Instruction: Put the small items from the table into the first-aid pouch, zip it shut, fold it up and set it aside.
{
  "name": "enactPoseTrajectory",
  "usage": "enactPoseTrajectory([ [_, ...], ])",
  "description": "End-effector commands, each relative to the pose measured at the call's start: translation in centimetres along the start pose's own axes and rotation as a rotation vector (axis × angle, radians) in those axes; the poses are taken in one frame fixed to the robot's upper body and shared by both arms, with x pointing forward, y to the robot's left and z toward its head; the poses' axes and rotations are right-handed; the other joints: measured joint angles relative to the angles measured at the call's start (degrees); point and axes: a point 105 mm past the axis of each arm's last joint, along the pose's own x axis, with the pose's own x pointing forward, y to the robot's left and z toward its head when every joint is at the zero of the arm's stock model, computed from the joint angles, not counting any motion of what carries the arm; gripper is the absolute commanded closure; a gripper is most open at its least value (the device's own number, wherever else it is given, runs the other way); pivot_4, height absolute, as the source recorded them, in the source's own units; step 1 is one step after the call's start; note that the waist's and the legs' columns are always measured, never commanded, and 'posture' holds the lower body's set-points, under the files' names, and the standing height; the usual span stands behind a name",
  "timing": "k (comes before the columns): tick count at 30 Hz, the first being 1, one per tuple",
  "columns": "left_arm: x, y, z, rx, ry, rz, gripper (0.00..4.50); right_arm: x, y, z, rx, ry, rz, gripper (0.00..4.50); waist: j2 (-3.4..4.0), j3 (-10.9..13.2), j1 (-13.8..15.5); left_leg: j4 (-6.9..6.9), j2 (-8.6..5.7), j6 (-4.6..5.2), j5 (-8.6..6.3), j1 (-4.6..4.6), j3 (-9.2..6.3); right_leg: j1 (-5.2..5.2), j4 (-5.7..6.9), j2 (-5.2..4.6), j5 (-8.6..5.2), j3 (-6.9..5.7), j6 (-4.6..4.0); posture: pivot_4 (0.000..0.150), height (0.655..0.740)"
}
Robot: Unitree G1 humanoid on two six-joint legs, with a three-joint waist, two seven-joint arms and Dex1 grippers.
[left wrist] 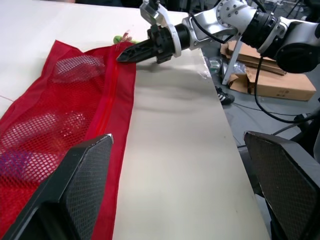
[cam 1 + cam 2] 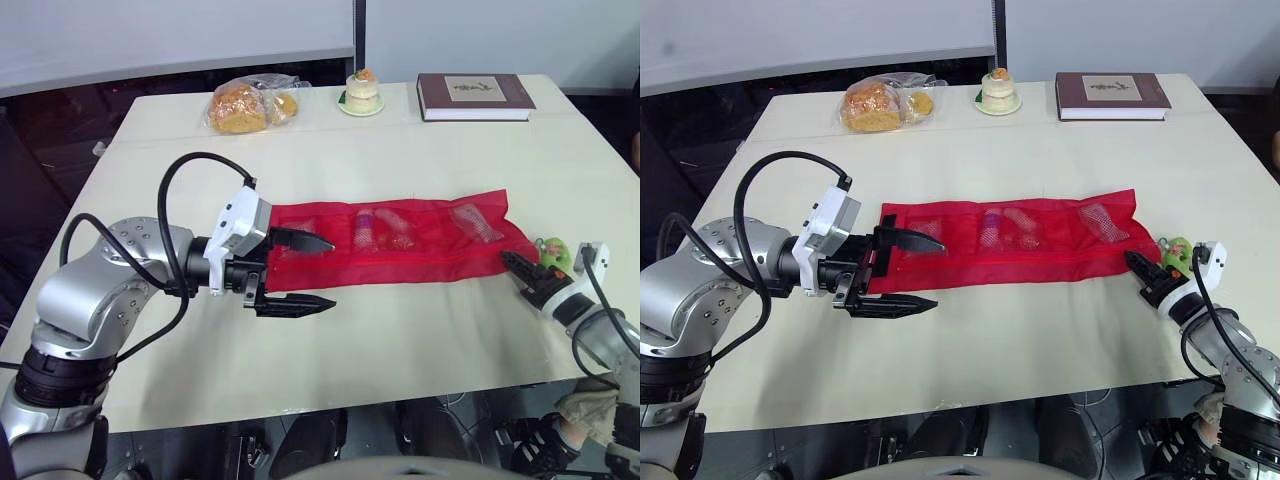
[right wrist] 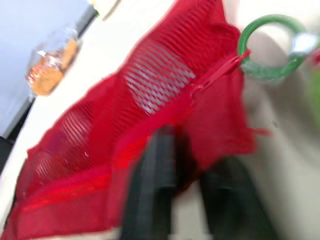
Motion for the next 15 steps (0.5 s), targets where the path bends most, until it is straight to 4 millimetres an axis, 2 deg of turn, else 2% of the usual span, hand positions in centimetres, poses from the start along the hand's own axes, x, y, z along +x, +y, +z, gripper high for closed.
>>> enactPoseTrajectory([
  [1,-0.2,0.0,1.1,0.048,-0.017,0.005,0.00,-1.2,-0.4,1.0,-0.012,-0.048,-0.023,4.44,0.00,0.00,0.17,0.00,-0.01,0.00,0.00,0.00,0.00,0.00,0.00,-0.01,0.00,0.00,0.00,0.150,0.7289],
  [4,-0.2,0.1,1.4,0.051,-0.027,0.006,0.00,-2.9,-1.1,2.1,-0.068,-0.056,-0.047,4.44,0.01,0.01,0.54,0.00,-0.04,0.00,0.00,-0.03,-0.04,0.00,0.00,-0.04,0.00,-0.04,0.00,0.150,0.7289],
  [9,0.0,0.4,1.5,0.057,-0.033,0.001,0.00,-5.7,-1.9,5.9,-0.170,-0.117,-0.087,4.44,0.11,0.06,1.20,0.03,-0.13,0.02,-0.01,-0.04,0.01,0.00,0.00,-0.09,0.00,-0.01,0.00,0.150,0.7289],
  [12,0.1,0.5,1.6,0.063,-0.036,-0.002,0.00,-6.6,0.1,7.7,-0.319,-0.083,-0.033,4.44,0.16,0.07,1.16,0.03,-0.08,0.02,-0.01,-0.03,0.01,0.01,0.00,-0.05,0.00,-0.03,0.00,0.150,0.7289],
  [15,0.2,0.7,1.6,0.068,-0.035,-0.003,0.00,-6.0,3.2,7.5,-0.471,-0.002,0.061,4.44,0.18,0.08,0.79,0.02,-0.05,0.02,-0.01,-0.04,0.05,0.00,0.00,-0.05,0.00,-0.01,0.00,0.150,0.7289],
])
